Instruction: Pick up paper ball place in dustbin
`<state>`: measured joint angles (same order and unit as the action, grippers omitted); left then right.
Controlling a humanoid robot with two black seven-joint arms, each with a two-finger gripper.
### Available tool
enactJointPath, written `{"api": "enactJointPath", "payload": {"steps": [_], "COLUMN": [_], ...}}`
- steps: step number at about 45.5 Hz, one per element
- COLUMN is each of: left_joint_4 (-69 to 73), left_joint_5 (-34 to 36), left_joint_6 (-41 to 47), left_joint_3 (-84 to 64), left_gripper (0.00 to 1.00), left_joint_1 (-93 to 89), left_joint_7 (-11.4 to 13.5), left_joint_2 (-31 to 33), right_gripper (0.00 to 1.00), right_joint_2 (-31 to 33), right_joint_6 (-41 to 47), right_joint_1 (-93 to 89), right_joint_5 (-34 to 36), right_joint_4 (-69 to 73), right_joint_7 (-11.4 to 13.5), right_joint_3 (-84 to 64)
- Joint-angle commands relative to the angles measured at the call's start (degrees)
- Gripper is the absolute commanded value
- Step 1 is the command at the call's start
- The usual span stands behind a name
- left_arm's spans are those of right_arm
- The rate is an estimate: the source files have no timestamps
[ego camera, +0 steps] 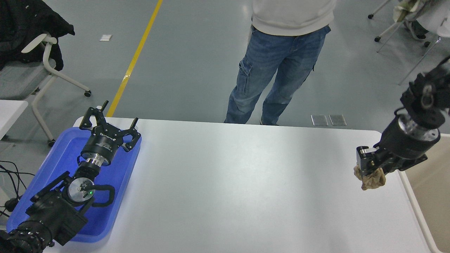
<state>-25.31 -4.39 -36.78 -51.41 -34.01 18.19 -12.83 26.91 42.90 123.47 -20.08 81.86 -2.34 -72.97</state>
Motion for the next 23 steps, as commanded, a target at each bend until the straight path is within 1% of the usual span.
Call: {"api": "enactJointPath", "payload": {"steps": [1, 17, 20, 23], "left_joint_4": [0.0, 0.0, 0.0, 0.0], "left_joint_5": [0.0, 0.0, 0.0, 0.0], "left_joint_6": [0.0, 0.0, 0.0, 0.0], "left_joint_3": [0.0, 0.0, 0.0, 0.0], "left_gripper": [1.0, 1.0, 1.0, 1.0], "left_joint_1": [0.0, 0.0, 0.0, 0.0], "left_joint_7": [0.0, 0.0, 0.0, 0.0], "left_joint_2": [0.0, 0.0, 0.0, 0.0], "right_gripper": [0.0, 0.0, 0.0, 0.0], "right_joint_2": [1.0, 2.5, 4.2, 7.4], "right_joint_6": [2.1, 2.1, 2.1, 2.1], "right_joint_1": [9.2, 14.7, 14.3, 13.8], "right_joint_5": [0.5, 0.9, 0.7, 0.2], "right_joint_4": [0.2, -0.1, -0.5, -1.3], "right_joint_7": [0.0, 0.1, 0.1, 0.1], "right_joint_3": [-2.3, -6.1, -7.9, -9.7]}}
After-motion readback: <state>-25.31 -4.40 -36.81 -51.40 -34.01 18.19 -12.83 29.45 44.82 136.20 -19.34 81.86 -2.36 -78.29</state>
